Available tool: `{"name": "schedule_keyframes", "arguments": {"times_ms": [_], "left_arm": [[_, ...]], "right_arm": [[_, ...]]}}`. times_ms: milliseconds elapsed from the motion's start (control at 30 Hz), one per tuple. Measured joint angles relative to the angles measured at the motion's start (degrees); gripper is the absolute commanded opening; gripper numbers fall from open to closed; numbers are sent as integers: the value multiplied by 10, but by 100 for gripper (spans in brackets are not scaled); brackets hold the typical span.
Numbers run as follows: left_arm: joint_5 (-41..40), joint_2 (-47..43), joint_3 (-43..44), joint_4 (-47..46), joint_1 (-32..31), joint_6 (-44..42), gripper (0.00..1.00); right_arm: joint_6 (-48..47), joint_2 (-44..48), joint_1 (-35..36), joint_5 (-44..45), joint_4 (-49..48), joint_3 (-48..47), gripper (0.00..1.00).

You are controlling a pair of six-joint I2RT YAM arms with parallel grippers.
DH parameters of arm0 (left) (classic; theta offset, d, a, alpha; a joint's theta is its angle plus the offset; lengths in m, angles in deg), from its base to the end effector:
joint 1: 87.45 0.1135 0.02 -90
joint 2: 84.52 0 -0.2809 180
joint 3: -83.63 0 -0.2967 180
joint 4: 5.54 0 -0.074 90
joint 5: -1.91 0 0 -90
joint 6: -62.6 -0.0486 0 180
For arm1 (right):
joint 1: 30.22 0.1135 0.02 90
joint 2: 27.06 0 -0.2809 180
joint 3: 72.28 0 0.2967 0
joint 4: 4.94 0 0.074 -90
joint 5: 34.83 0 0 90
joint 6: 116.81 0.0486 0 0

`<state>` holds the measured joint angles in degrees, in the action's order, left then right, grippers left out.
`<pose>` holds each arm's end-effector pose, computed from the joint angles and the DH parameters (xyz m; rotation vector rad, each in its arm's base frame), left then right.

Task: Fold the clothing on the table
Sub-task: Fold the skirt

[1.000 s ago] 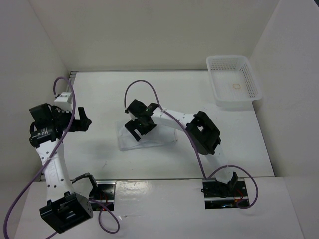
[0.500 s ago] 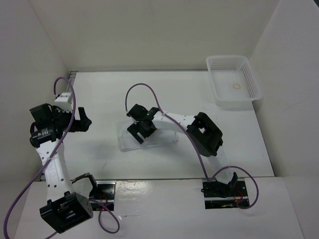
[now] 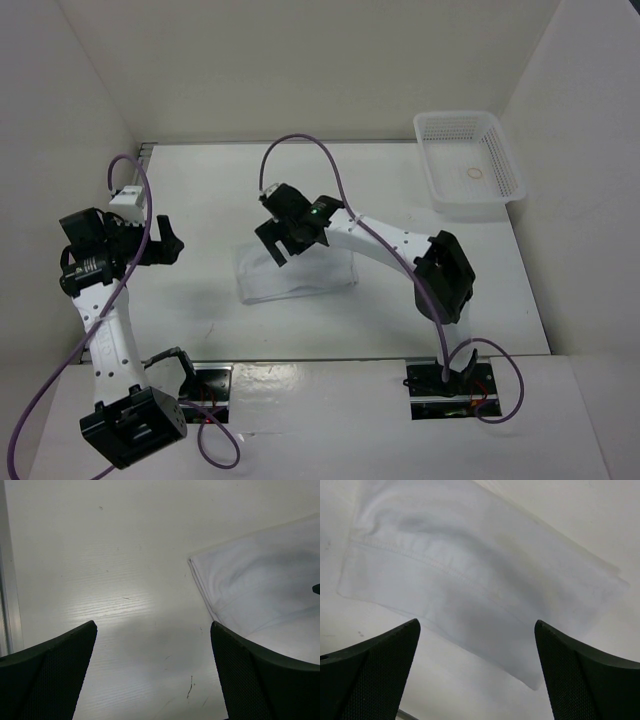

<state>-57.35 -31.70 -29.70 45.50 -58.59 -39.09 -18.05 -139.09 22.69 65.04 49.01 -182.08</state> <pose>0.2139 0.0895 0.3383 -0.0301 2.1221 -0.1804 0.3020 0.3856 0.2611 -0.8934 2.3804 0.2076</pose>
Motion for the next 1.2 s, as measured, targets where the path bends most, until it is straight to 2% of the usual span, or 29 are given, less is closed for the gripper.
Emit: {"name": "schedule_keyframes", "arguments": {"times_ms": [267, 767, 1200], "left_arm": [[0, -8, -2, -2, 0, 0, 100], [0, -11, -4, -5, 0, 0, 100], [0, 0, -4, -5, 0, 0, 100]], "right_arm": [[45, -30, -13, -5, 5, 77, 99], [60, -88, -22, -52, -8, 80, 99], [-97, -93, -96, -97, -18, 75, 99]]}}
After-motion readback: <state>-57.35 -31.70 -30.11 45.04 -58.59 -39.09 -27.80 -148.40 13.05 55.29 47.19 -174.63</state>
